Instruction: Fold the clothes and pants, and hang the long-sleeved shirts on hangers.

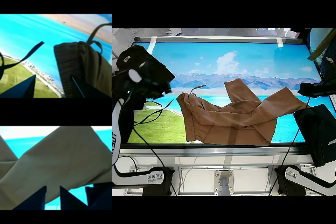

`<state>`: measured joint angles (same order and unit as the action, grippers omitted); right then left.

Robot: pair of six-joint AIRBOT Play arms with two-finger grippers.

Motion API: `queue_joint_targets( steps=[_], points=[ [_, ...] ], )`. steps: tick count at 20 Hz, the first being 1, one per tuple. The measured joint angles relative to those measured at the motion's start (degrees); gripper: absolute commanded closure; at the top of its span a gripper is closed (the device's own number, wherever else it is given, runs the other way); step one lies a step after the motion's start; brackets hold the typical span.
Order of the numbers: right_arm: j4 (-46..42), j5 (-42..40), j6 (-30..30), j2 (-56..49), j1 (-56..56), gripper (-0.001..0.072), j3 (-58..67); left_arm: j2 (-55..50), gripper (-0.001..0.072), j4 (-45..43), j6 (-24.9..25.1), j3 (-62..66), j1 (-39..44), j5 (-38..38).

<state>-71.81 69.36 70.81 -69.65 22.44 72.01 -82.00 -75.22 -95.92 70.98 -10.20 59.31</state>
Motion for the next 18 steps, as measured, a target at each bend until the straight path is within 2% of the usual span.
queue_joint_targets(
  steps=[2,5,8,10,13,18],
  points=[
    [0.8,1.4,0.0,0.0,0.0,0.0504,0.0,-0.2,0.0235,4.3,2.6,-3.4,-3.7,-0.6],
    [2.6,2.2,0.0,0.0,0.0,0.0503,0.0,-2.5,0.0205,18.2,14.0,-7.3,-8.0,-1.6],
    [4.8,2.5,0.0,0.0,0.0,0.0503,0.0,-6.6,0.0205,32.6,25.2,-8.8,-9.3,-2.1],
    [5.8,2.6,0.0,0.0,0.0,0.0504,0.0,-9.3,0.0205,39.2,30.5,-9.3,-9.4,-2.3],
    [6.6,3.0,0.0,0.0,0.0,0.0504,0.0,-12.1,0.0205,44.2,34.6,-9.6,-9.6,-2.5],
    [7.0,3.1,0.0,0.0,0.0,0.0504,0.0,-13.5,0.0214,45.8,36.9,-9.5,-11.0,-2.9]
  ],
)
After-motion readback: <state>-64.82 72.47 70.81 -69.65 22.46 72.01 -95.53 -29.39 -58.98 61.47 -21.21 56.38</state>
